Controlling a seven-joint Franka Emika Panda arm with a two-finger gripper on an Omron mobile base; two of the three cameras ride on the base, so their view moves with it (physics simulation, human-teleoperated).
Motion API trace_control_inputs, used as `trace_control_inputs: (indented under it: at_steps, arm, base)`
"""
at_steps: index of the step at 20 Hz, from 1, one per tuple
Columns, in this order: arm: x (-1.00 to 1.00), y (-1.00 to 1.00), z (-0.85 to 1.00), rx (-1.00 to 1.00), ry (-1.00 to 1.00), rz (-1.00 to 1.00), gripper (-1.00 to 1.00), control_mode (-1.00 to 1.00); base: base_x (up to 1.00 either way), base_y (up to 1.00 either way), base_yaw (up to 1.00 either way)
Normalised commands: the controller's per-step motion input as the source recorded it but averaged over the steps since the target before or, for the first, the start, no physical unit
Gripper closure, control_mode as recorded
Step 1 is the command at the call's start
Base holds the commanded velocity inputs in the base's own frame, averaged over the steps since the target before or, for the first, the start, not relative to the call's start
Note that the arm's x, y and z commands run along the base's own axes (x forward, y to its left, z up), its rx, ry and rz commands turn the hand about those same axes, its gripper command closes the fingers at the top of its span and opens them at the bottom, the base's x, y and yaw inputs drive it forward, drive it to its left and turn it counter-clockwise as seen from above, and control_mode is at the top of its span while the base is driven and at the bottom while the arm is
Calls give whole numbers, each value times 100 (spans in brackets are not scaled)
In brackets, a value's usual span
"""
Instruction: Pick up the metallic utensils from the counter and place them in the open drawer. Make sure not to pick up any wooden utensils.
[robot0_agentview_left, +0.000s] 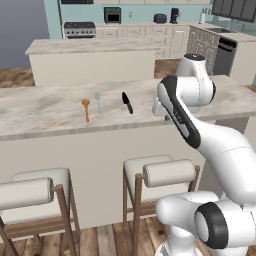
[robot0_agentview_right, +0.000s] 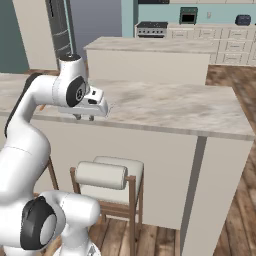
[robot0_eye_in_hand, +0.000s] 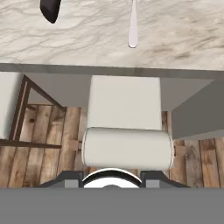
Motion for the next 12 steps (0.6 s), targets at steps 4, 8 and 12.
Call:
trace_control_inputs:
  at_steps: [4, 8, 12]
  arm:
    - [-40, 0, -6, 1, 1, 0, -100, -100]
    - [-35, 0, 11, 12, -15, 2, -100, -100]
    - [-12, 9, 90, 11, -37, 5, -100, -100]
  base:
    - [0, 0, 0]
    - [0, 0, 0]
    - [0, 0, 0]
